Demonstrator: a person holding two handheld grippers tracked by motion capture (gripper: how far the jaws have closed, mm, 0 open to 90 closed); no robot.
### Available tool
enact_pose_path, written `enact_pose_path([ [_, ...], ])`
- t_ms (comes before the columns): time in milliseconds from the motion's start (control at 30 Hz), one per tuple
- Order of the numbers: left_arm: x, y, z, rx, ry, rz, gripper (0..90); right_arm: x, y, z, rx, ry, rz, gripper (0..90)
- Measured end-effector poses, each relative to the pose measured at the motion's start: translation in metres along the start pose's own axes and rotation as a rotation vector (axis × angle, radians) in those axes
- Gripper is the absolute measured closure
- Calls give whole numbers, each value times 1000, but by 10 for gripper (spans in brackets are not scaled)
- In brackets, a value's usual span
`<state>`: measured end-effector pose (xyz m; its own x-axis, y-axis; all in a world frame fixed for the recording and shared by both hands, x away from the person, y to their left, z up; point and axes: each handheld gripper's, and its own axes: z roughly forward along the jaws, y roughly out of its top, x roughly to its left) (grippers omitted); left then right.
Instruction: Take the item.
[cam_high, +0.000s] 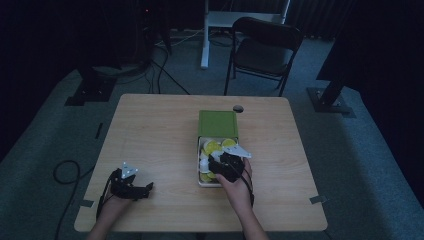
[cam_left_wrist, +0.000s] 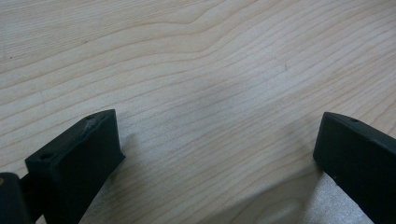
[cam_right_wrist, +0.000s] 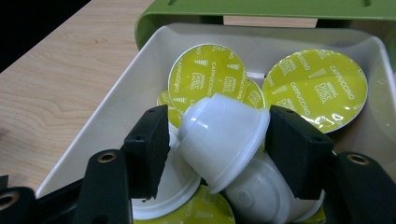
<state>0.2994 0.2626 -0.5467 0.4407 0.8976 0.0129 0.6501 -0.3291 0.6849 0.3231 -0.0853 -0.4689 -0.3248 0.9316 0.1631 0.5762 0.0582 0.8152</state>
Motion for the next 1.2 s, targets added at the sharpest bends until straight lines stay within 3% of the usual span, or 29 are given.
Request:
enact_pose_path([
  [233,0,0,0,0,1,2,8,2,1,7,5,-17,-8,408],
  [467,0,0,0,0,0,0,8,1,2,10,16,-10,-15,491],
  [633,0,0,0,0,1,2,8,2,3,9,15,-11,-56,512],
  [833,0,0,0,0,1,2,8,3,3,8,-5,40,-97,565],
  [1200,0,0,0,0,0,0,8,-4,11,-3,-33,53,-114,569],
])
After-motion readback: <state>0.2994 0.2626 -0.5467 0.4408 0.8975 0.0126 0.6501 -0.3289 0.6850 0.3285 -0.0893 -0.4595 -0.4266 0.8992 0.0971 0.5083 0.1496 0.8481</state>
